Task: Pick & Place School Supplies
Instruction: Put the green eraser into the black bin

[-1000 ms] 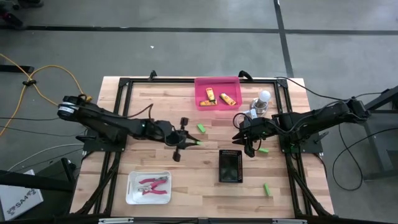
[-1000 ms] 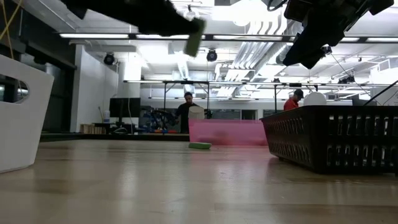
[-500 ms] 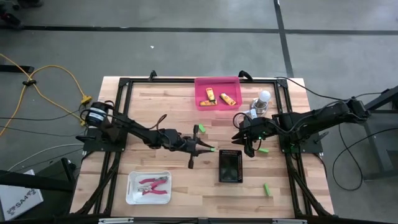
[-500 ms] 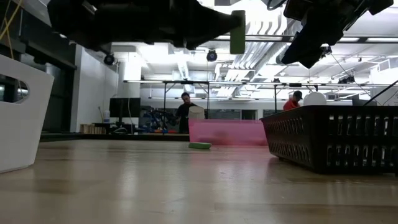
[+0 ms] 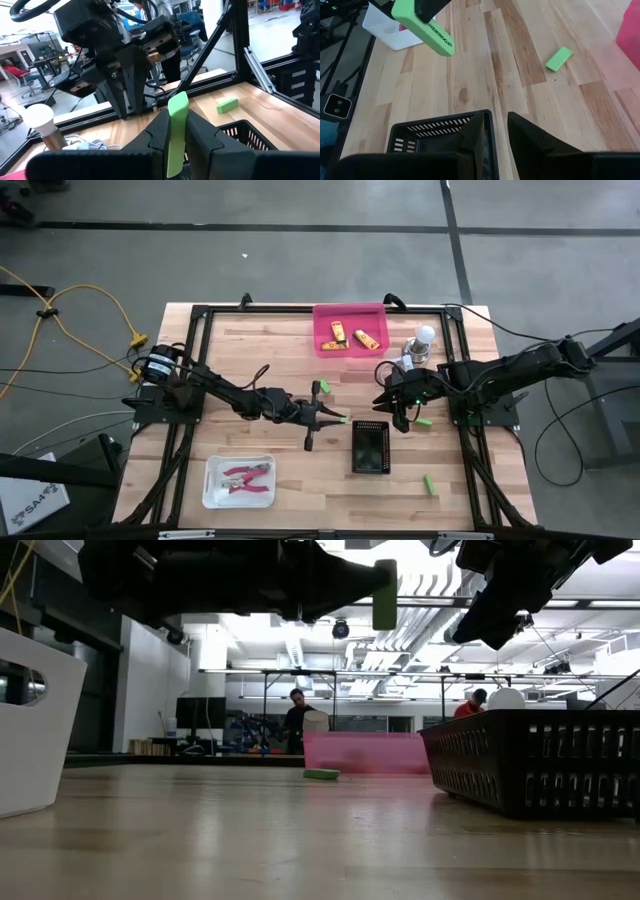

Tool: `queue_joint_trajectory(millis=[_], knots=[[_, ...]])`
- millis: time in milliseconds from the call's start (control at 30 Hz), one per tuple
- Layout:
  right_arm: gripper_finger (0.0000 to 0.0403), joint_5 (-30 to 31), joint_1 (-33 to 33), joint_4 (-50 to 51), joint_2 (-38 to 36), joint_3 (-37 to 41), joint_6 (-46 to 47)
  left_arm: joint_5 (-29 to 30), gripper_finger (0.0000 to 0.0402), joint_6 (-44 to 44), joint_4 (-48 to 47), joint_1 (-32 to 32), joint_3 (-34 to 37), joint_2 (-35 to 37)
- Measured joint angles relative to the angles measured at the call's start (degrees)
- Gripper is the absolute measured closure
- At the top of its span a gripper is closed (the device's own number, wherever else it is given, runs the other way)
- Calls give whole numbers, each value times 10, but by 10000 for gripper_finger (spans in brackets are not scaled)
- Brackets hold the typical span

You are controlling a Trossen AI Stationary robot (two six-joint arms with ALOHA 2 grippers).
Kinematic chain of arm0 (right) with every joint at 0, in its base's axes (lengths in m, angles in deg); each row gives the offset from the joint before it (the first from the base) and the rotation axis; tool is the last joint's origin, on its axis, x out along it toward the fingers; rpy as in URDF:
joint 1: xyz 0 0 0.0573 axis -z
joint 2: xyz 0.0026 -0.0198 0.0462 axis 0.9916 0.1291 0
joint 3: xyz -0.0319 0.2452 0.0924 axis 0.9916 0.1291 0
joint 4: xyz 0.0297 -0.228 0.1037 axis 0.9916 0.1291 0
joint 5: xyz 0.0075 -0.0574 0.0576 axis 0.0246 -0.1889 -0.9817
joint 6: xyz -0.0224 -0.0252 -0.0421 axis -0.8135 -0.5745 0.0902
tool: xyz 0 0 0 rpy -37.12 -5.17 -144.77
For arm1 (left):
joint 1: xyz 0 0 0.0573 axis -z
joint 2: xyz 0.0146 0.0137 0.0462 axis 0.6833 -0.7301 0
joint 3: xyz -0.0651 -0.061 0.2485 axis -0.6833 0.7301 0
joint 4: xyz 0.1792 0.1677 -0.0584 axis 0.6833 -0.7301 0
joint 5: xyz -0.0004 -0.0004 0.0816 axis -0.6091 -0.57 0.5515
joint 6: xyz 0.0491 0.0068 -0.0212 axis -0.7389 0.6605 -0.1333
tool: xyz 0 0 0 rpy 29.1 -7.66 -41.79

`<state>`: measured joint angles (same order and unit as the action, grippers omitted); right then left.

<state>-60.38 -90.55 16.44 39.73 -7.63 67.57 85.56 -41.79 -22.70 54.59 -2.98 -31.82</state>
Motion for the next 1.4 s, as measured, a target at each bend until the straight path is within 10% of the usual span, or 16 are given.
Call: queue_joint_trajectory(millis=[767,1400], knots=[[328,-6,0,-114,17,0,74,0,364,1,22,0,0,0],[327,13,-9,-161,99,0,-75,0,364,1,85,0,0,1]])
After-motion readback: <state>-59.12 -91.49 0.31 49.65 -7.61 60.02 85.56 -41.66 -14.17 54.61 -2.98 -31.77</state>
